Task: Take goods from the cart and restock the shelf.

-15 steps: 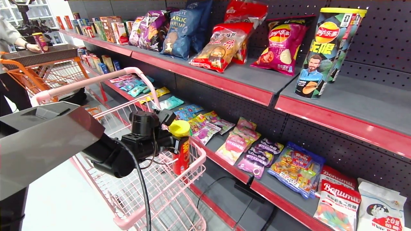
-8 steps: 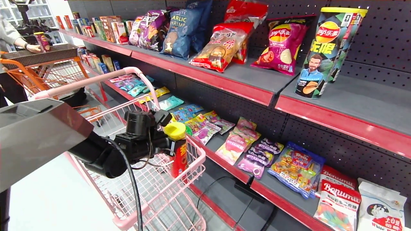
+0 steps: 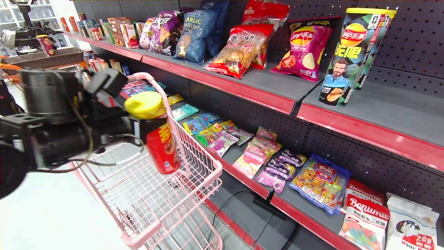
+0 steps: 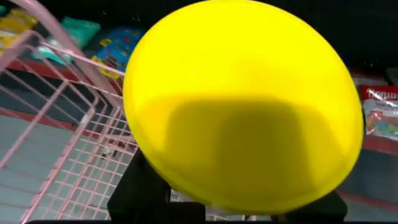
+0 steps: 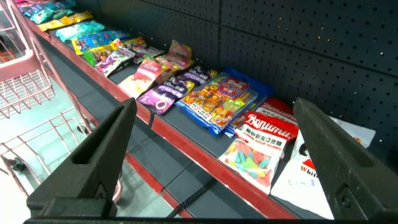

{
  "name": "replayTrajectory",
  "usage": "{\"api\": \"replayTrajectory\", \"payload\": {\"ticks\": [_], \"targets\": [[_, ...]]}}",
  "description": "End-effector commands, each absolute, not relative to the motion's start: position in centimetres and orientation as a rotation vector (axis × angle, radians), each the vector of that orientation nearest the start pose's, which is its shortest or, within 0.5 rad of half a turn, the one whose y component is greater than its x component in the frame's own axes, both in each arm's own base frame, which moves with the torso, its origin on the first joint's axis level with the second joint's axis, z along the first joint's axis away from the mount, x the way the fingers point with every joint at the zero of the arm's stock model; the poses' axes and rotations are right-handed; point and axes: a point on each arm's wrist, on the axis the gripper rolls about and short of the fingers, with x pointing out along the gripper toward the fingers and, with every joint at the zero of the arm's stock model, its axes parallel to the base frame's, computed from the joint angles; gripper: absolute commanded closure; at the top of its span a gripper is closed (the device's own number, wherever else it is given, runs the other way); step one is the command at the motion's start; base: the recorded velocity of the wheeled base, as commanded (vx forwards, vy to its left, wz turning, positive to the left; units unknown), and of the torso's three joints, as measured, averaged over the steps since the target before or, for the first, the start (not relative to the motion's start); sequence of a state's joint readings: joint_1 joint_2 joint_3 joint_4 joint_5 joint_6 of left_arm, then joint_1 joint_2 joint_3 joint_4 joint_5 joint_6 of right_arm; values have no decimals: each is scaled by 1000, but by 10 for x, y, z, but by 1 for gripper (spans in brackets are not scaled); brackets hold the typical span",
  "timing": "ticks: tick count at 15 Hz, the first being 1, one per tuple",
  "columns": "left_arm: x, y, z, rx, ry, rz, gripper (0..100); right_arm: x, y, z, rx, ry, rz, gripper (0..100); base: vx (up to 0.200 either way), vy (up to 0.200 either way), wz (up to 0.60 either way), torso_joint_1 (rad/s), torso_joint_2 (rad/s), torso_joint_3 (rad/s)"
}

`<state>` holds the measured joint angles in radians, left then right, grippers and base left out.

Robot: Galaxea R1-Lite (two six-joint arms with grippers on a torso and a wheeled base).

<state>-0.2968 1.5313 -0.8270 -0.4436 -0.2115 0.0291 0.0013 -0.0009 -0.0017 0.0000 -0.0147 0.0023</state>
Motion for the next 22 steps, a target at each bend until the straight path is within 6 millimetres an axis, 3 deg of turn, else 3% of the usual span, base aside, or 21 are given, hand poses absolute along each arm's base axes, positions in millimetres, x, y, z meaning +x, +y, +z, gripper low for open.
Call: {"api": "replayTrajectory", "payload": {"ticks": [1,4,8,10,16,22], "targets": [[141,-36,262,33,45,-389,100,-23,0,76,3,-2,-14,0,0,0,0,0,0,0],[85,-14,267,48,-23,-205,100,-23,0,76,3,-2,-14,0,0,0,0,80,-248,-163],[10,-4,249,61,-8,-251,100,-23,0,75,3,0,-14,0,0,0,0,172,-494,-316],[-5,-2,242,59,-15,-248,100,-23,0,76,3,-2,-14,0,0,0,0,208,-547,-344],[-7,0,235,59,-13,-164,100,-23,0,76,3,-2,-14,0,0,0,0,221,-560,-328],[-5,1,239,107,-26,-114,100,-23,0,76,9,-2,-12,0,0,0,-600,27,-25,-25]]}}
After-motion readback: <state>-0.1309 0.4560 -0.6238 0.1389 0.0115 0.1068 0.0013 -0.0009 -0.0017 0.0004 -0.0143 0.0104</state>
